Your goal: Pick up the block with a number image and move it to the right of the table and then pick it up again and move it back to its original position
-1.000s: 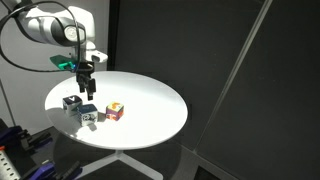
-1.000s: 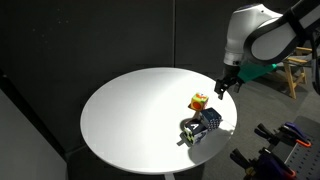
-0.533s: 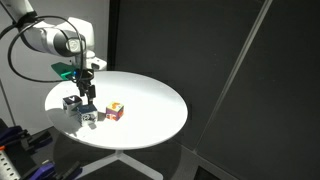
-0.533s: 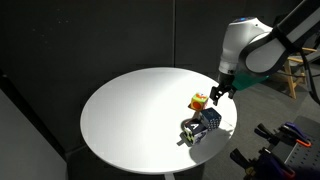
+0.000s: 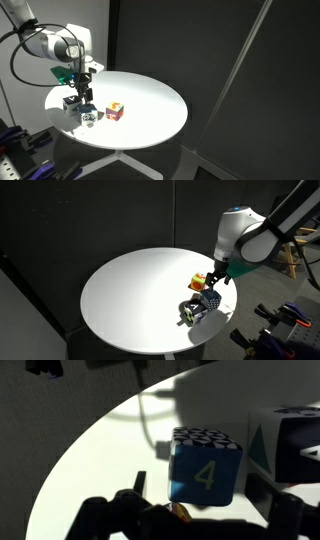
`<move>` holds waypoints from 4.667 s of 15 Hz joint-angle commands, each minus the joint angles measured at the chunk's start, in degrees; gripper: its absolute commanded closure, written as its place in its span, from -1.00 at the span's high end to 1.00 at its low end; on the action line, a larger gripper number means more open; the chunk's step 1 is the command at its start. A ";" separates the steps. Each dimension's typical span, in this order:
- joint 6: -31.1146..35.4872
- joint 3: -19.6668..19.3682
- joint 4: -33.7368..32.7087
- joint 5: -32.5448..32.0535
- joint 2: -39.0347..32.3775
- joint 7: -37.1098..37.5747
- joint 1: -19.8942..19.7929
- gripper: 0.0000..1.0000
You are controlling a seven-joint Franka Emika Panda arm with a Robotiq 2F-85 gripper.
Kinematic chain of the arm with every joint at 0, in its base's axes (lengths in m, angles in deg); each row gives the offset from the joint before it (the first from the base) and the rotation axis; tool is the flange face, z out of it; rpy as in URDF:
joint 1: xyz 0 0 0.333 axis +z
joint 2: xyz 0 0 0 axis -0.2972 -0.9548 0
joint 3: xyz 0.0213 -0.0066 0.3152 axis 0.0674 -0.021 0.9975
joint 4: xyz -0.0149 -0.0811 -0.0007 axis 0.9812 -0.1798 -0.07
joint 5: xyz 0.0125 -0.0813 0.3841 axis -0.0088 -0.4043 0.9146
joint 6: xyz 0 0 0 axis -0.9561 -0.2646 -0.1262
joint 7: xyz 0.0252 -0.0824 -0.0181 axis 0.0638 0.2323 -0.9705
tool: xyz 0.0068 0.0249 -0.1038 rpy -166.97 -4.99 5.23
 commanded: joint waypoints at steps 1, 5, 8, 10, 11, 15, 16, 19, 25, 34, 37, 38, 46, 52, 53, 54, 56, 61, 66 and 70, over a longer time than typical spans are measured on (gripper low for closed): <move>1.35 -2.12 -1.48 -1.61 -2.27 2.84 1.95 1.00; 2.94 -3.78 -2.07 -1.54 -3.94 2.60 3.28 1.00; 4.08 -5.03 -2.51 -1.74 -5.34 2.53 4.43 1.00; 4.61 -5.93 -2.86 -2.31 -6.20 2.93 5.56 1.00; 4.78 -6.36 -3.05 -2.53 -6.61 3.12 6.14 1.00; 4.78 -7.93 -4.17 -3.04 -8.29 4.10 8.62 1.00; 4.72 -8.22 -4.44 -3.05 -8.72 4.36 9.14 1.00; 4.78 -9.23 -5.13 -3.81 -10.07 5.23 10.50 1.00; 4.89 -11.07 -5.99 -3.90 -12.13 5.08 12.19 1.00; 4.81 -11.96 -6.00 -3.46 -12.13 4.63 13.03 0.24; 4.40 -11.92 -5.73 -3.59 -11.42 4.38 13.03 -0.25; 4.08 -11.77 -5.57 -3.48 -10.99 4.11 12.90 -0.35; -3.90 -10.79 -3.56 -6.16 -5.19 2.32 11.77 -0.94; -9.42 -8.51 -1.85 -10.80 0.84 -2.16 8.91 -0.91; -10.14 -7.94 -1.72 -11.35 1.54 -3.49 8.19 -0.91; -10.63 -7.35 -1.62 -11.72 2.11 -5.14 7.36 -0.91; -11.41 -6.34 -1.47 -12.30 3.01 -7.93 5.96 -0.91; -10.36 -4.53 -0.77 -12.05 4.40 -18.38 2.79 -0.91; -9.38 -3.60 -0.01 -10.33 6.56 -31.21 0.26 -0.92; -7.78 -3.51 1.90 -7.14 10.22 -41.01 -1.25 -0.91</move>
